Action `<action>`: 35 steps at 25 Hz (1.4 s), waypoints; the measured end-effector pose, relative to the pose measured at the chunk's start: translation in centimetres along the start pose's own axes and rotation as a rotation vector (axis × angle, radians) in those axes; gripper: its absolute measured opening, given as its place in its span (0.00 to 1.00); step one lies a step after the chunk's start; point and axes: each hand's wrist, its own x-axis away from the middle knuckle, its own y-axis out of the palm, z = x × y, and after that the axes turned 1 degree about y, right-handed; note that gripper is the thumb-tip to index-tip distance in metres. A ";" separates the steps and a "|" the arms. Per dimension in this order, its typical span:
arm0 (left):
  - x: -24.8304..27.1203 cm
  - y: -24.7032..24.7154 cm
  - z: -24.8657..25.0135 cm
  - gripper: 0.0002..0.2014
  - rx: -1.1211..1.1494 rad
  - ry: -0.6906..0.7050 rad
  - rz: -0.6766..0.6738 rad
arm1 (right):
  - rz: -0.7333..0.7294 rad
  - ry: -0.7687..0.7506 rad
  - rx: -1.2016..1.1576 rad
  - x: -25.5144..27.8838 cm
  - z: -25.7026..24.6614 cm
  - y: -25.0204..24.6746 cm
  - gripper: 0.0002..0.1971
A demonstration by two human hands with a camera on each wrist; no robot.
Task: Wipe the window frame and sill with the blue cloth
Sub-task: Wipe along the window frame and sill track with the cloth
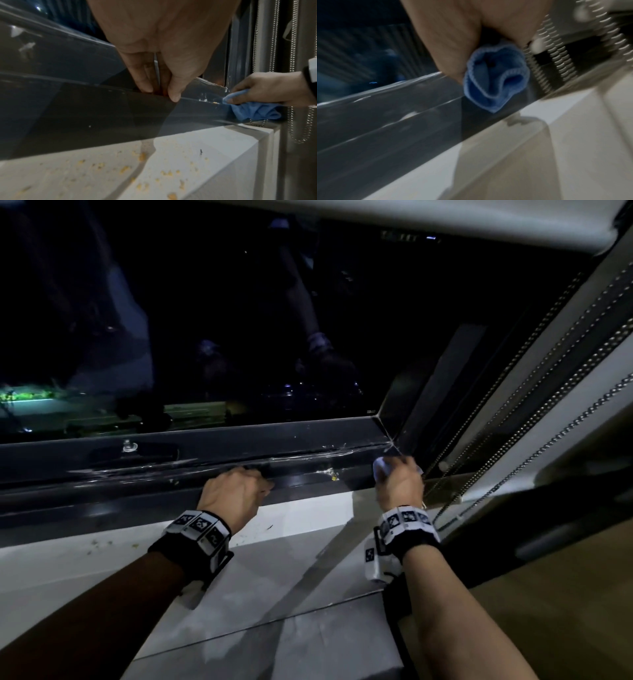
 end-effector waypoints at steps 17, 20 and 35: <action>0.0 0.6 -1.4 0.17 0.039 0.066 0.010 | -0.149 -0.388 -0.031 4.7 -8.0 1.4 0.07; 0.0 1.0 -2.2 0.18 0.087 0.094 0.017 | -0.053 -0.239 -0.035 5.9 -8.5 1.9 0.09; 2.9 -0.9 -5.0 0.12 -0.003 -0.068 0.000 | -0.030 -0.282 0.045 8.5 -9.0 4.5 0.13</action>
